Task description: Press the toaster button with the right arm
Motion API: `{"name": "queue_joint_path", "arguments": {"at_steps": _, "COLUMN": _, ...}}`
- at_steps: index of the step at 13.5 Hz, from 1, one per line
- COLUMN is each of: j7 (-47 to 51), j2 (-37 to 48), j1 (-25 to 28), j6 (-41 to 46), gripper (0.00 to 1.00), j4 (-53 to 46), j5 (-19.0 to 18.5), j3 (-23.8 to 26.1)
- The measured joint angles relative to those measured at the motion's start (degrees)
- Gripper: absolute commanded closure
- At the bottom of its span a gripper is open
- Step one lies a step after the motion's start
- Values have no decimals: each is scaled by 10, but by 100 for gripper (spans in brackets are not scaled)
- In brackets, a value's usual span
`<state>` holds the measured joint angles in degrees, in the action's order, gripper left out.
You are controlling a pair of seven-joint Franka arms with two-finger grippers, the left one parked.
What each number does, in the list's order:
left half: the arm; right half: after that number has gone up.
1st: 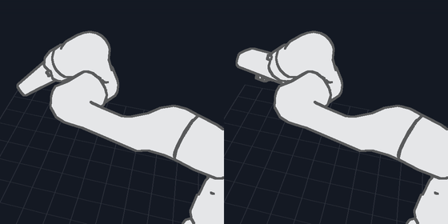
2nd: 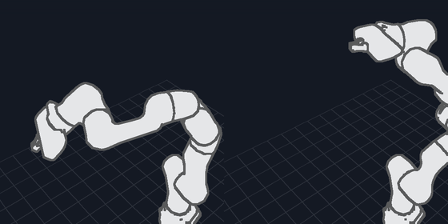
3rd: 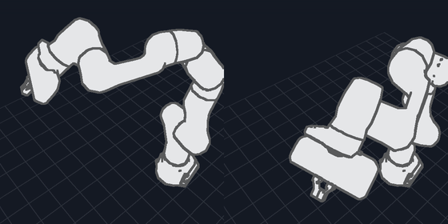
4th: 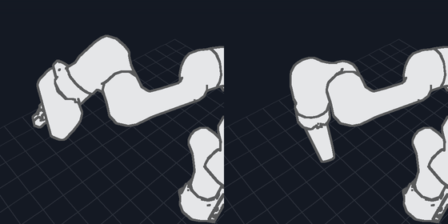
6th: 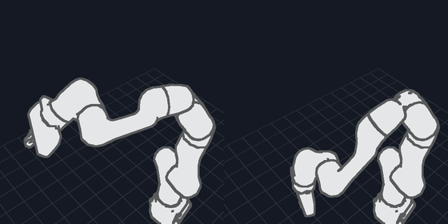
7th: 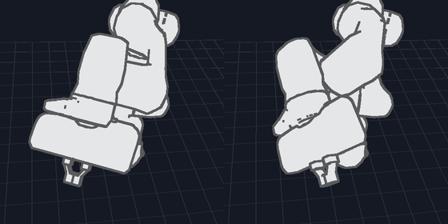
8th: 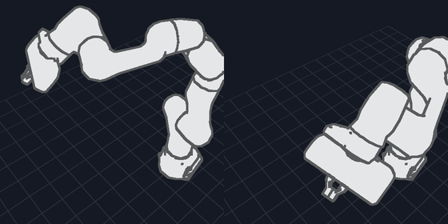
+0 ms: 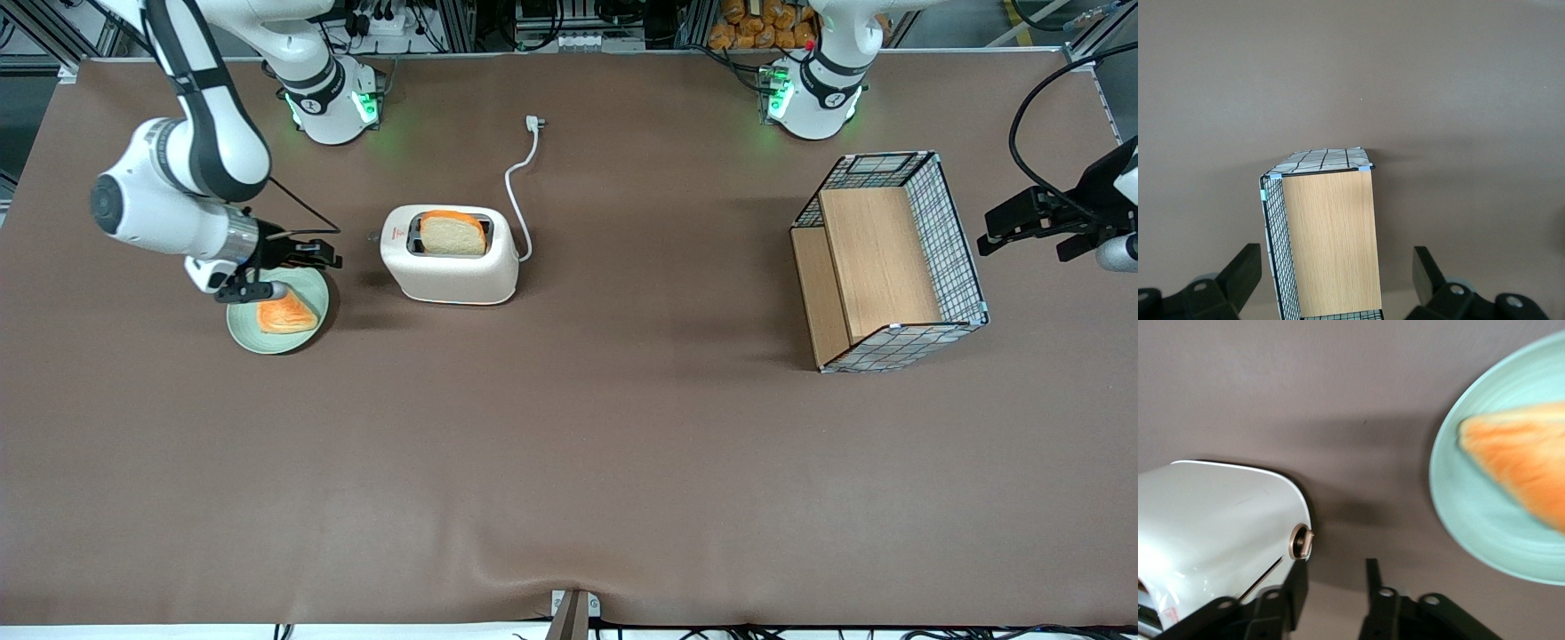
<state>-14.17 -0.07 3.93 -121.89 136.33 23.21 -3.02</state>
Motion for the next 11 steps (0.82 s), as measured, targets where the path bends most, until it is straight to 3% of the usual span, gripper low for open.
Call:
{"name": "queue_joint_path", "arguments": {"at_steps": 3, "j7": -2, "j2": -1, "j1": -23, "j6": 126, "gripper": 0, "j4": -127, "j5": -77, "j3": -18}}
{"name": "queue_joint_path", "arguments": {"at_steps": 6, "j7": -3, "j2": -8, "j1": -38, "j6": 243, "gripper": 0, "j4": -272, "j5": -122, "j3": -21}}
{"name": "queue_joint_path", "arguments": {"at_steps": 11, "j7": -3, "j2": -43, "j1": -35, "j6": 340, "gripper": 0, "j4": -466, "j5": -149, "j3": -17}}
